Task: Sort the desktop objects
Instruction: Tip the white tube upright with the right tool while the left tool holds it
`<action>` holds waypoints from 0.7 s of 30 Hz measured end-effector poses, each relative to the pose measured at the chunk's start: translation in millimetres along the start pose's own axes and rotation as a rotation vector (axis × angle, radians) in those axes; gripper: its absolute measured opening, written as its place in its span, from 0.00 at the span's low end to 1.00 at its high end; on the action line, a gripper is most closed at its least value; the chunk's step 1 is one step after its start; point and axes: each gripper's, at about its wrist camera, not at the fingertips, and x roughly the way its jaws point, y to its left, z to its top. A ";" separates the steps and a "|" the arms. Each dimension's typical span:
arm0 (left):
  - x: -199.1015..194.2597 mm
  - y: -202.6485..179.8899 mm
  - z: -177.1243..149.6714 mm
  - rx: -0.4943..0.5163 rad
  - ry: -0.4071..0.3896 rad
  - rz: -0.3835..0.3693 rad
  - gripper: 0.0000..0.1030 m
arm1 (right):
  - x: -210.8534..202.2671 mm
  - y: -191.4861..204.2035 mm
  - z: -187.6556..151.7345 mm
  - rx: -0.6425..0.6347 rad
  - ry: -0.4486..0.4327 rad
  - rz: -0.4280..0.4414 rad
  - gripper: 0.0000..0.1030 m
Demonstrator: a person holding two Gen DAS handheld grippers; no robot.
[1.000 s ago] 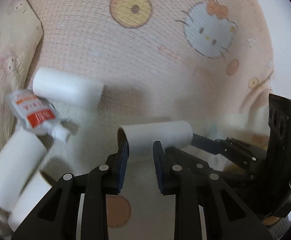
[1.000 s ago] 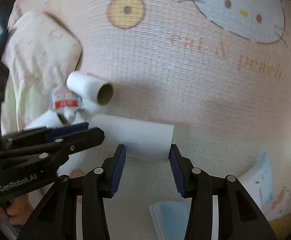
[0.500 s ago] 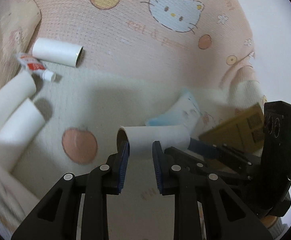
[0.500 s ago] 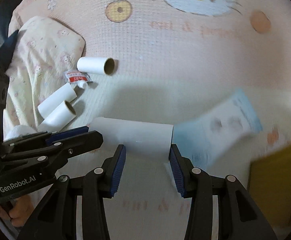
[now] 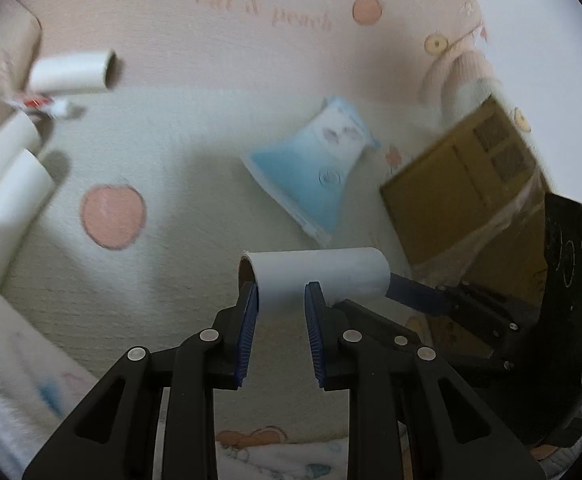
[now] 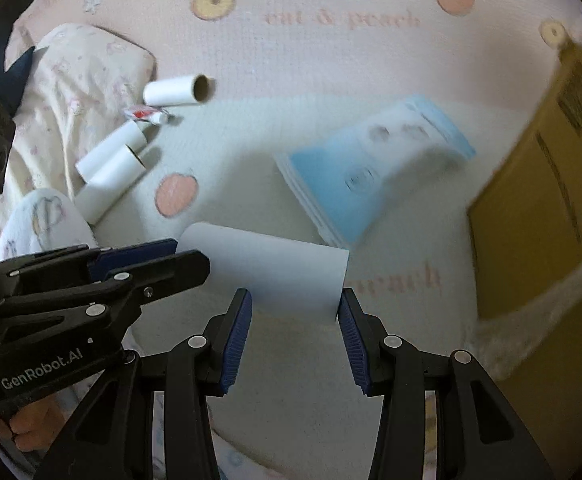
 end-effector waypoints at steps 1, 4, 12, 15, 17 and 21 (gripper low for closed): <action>8.3 3.5 2.1 -0.014 0.037 -0.007 0.25 | 2.5 -4.4 -2.6 0.018 0.006 0.004 0.41; 19.6 7.8 4.1 -0.033 0.090 -0.021 0.24 | 10.9 -14.8 -8.4 0.069 0.031 0.031 0.41; 18.1 14.9 3.2 -0.059 0.089 0.018 0.39 | 19.4 -10.9 -18.9 0.046 0.084 0.035 0.41; 14.4 16.6 3.6 -0.067 0.084 0.027 0.39 | 13.4 -13.3 -22.0 0.052 0.071 0.058 0.41; 10.9 14.8 3.1 -0.060 0.065 0.037 0.39 | 7.9 -16.6 -23.5 0.063 0.067 0.071 0.41; 1.3 10.6 -1.1 -0.034 0.037 0.034 0.21 | -9.6 -21.3 -22.5 0.046 0.020 0.041 0.41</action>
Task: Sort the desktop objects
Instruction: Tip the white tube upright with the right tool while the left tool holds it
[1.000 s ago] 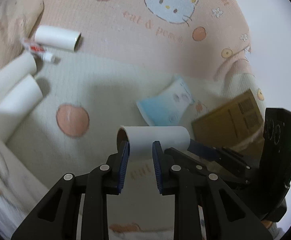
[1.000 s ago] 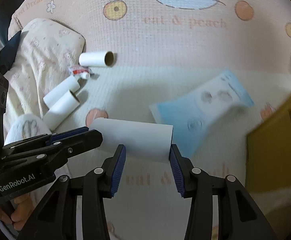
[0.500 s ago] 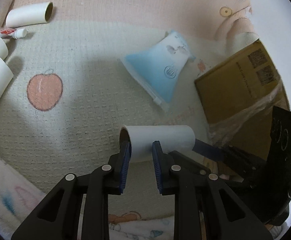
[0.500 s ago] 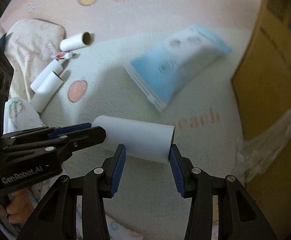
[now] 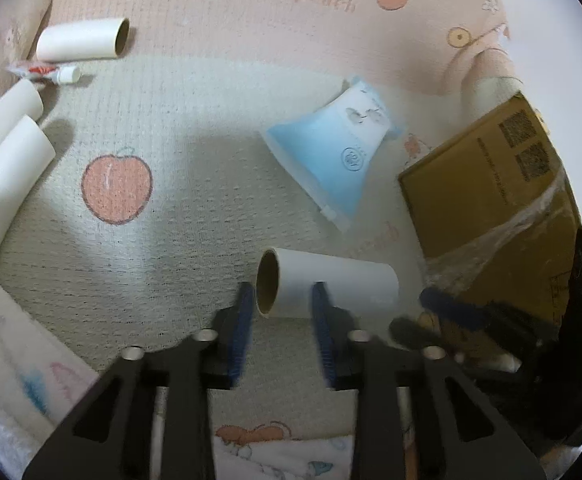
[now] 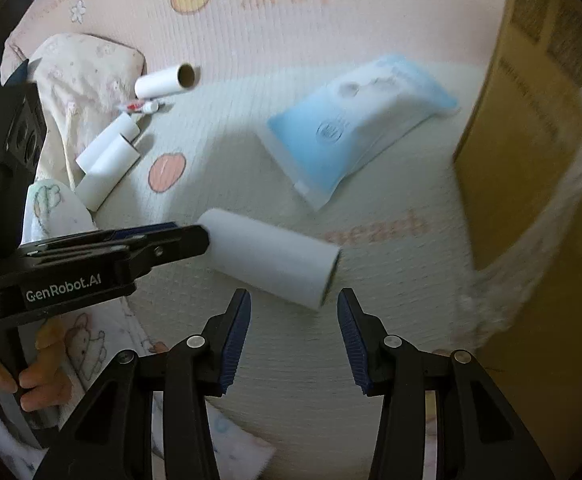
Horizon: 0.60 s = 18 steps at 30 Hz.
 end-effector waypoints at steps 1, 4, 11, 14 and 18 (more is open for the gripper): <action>0.1 -2.9 0.0 0.012 -0.002 0.006 0.20 | -4.1 -0.9 0.8 -0.011 -0.015 -0.015 0.41; 2.0 -7.9 -1.7 0.033 0.008 0.006 0.13 | -11.7 -3.4 3.2 -0.043 -0.054 -0.068 0.41; 5.6 -5.1 -4.6 0.025 0.043 0.009 0.13 | -8.4 -7.9 14.5 -0.089 -0.065 -0.161 0.27; 6.4 -4.5 -4.0 0.020 0.045 -0.002 0.13 | 1.1 -1.1 18.8 -0.163 -0.044 -0.212 0.27; 9.3 -2.2 -2.6 0.008 0.052 -0.019 0.13 | 14.6 4.4 24.4 -0.231 -0.025 -0.264 0.27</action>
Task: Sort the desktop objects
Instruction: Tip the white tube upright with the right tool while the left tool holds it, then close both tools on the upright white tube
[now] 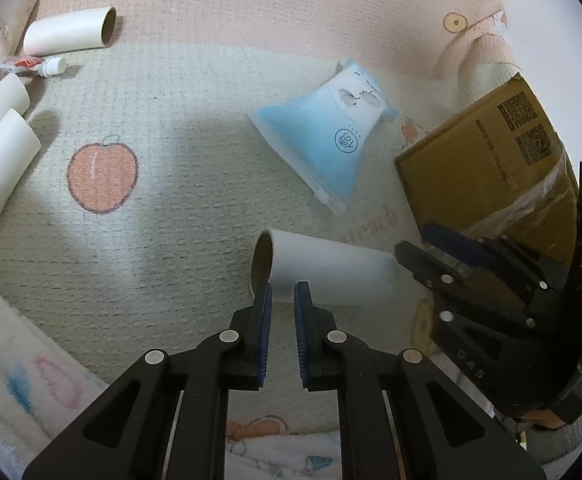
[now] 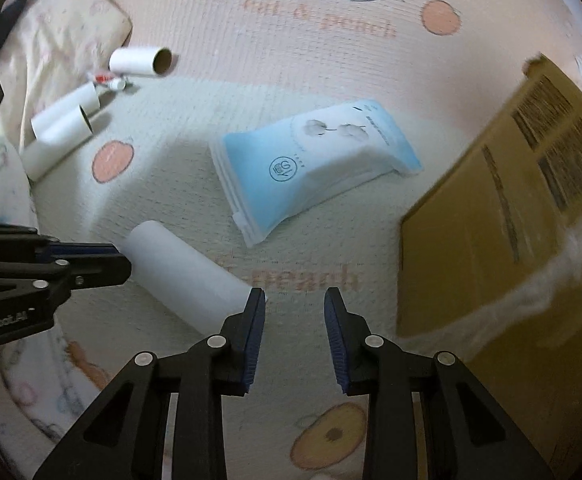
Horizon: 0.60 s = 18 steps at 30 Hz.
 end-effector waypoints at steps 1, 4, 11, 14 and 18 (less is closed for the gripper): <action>1.0 1.0 0.6 -0.004 0.003 -0.002 0.13 | 1.8 1.7 2.0 -0.015 0.001 -0.010 0.27; 4.7 3.2 3.8 -0.014 0.012 -0.009 0.13 | 5.9 8.1 4.8 -0.058 0.015 -0.017 0.27; 11.0 12.6 11.3 -0.071 0.026 -0.064 0.12 | 11.0 21.4 -2.1 -0.086 0.047 0.047 0.27; 12.3 20.1 14.4 -0.114 0.027 -0.101 0.12 | 13.4 20.5 -4.9 -0.035 0.058 0.078 0.27; 12.6 29.4 16.2 -0.172 0.032 -0.157 0.12 | 16.0 8.4 -6.0 0.088 0.068 0.161 0.27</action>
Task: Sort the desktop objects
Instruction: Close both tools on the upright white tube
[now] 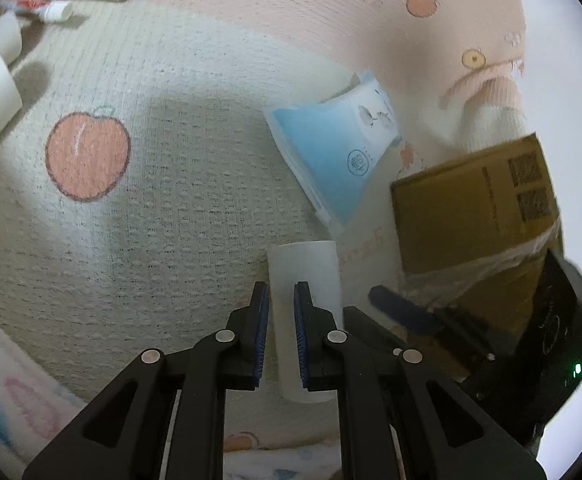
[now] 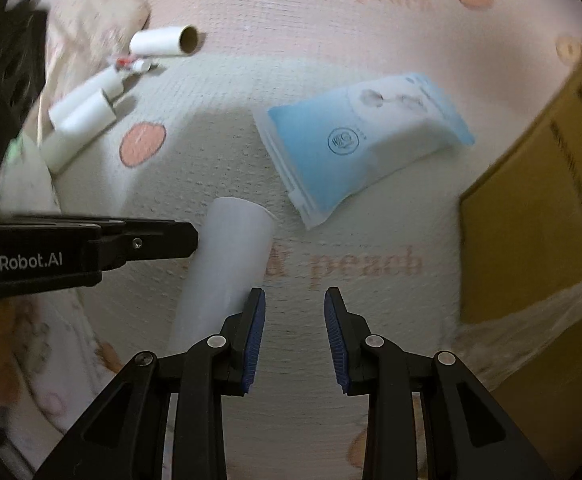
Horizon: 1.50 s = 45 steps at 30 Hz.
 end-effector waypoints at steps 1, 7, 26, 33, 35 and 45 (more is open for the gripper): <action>-0.5 0.2 -0.3 -0.007 0.001 -0.012 0.13 | -1.7 -4.4 -0.4 0.041 -0.004 0.033 0.27; -2.4 -6.5 -3.7 0.018 0.017 -0.036 0.41 | -20.7 -26.7 -7.9 0.242 -0.036 0.184 0.28; 18.3 7.4 -1.9 -0.105 0.044 -0.097 0.42 | -9.1 -1.2 -13.4 0.244 0.023 0.288 0.37; 17.8 4.2 -1.5 -0.080 0.045 -0.093 0.42 | -2.0 8.2 -11.2 0.211 0.026 0.276 0.39; 16.2 5.0 -1.3 -0.081 0.047 -0.096 0.42 | -2.1 8.4 -11.8 0.206 0.016 0.278 0.39; 14.2 -4.9 -0.8 -0.032 0.053 -0.070 0.42 | 8.3 -9.4 -29.1 0.398 -0.014 0.393 0.39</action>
